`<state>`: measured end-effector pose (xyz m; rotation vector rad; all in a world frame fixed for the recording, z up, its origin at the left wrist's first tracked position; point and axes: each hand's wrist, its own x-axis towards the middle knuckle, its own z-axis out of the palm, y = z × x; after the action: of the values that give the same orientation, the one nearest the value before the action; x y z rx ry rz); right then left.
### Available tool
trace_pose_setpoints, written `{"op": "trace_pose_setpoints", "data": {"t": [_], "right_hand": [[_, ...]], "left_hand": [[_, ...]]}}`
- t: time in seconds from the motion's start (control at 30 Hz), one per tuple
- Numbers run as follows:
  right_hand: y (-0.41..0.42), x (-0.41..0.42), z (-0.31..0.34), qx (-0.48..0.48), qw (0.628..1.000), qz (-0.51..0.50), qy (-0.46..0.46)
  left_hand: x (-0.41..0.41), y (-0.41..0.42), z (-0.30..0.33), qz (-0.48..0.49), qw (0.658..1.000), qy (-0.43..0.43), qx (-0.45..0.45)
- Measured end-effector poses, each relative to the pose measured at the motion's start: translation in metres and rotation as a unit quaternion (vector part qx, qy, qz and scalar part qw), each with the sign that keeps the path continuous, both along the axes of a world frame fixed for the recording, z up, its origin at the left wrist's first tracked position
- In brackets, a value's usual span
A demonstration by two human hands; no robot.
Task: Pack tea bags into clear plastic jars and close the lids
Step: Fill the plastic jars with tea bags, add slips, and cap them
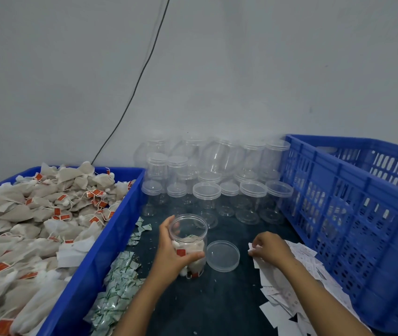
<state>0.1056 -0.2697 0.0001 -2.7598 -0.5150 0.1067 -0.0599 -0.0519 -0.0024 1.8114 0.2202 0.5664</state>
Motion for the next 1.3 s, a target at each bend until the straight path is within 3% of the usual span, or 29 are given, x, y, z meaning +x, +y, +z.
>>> {"op": "trace_pose_setpoints", "data": {"t": [0.33,0.73,0.87,1.07,1.3], "right_hand": [[-0.002,0.002,0.000,-0.117,0.989,0.065,-0.061],[-0.007,0.008,0.002,-0.112,0.988,0.088,-0.063],[-0.007,0.003,-0.003,-0.140,0.979,0.078,-0.129],[-0.008,-0.008,-0.020,-0.089,0.977,0.062,-0.181],[-0.012,-0.001,-0.009,-0.008,0.995,0.067,-0.068]], "left_hand": [[0.005,-0.003,-0.025,0.010,0.999,-0.010,-0.032],[0.005,-0.004,-0.029,0.010,0.999,-0.028,-0.032],[0.005,-0.004,-0.031,0.009,0.999,-0.025,-0.036],[0.006,-0.003,-0.035,0.022,0.999,-0.019,-0.031],[0.006,-0.003,-0.035,0.023,0.999,-0.015,-0.032]]}}
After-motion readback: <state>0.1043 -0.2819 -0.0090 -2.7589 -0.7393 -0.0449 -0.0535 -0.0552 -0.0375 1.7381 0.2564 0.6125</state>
